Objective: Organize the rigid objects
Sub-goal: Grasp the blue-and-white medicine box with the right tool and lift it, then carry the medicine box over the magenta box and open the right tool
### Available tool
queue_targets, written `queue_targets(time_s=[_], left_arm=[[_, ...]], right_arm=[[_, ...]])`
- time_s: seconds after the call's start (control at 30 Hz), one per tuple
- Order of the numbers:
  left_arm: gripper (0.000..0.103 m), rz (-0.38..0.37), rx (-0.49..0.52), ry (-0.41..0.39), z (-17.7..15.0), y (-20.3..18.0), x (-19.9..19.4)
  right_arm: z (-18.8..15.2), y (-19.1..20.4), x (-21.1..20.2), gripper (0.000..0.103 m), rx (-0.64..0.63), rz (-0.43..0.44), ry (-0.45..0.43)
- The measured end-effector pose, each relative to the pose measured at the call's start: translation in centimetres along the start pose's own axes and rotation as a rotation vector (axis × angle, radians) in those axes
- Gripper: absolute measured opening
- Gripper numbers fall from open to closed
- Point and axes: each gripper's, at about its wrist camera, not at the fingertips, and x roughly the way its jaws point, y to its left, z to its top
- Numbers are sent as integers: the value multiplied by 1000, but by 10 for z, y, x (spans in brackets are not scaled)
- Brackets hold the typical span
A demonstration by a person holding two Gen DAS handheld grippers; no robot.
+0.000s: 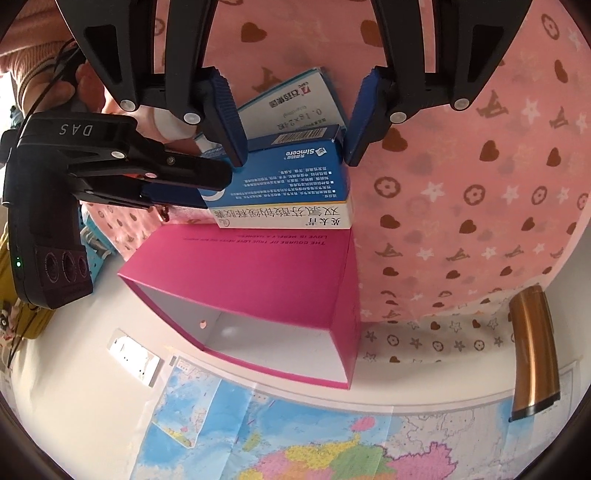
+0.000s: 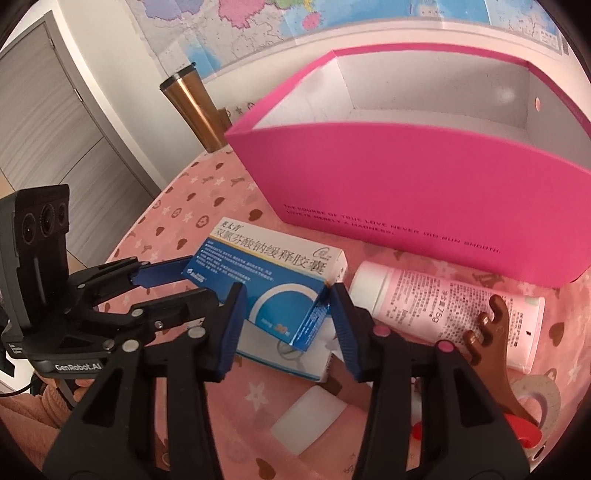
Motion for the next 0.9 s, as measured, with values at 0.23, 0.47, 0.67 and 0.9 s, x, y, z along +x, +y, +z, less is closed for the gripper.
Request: queue_targets(time_s=[0.23, 0.47, 0.67, 0.9], left_arm=[[54, -17, 30, -42, 8, -14, -14], [54, -49, 90, -110, 30, -37, -32], [54, -37, 132, -168, 59, -52, -40], [54, 6, 144, -184, 99, -51, -26]], right_arm=[[1, 6, -23, 49, -29, -5, -37], [16, 7, -62, 49, -65, -34, -108], [43, 9, -87, 49, -110, -72, -190], [76, 0, -87, 49, -125, -84, -227]])
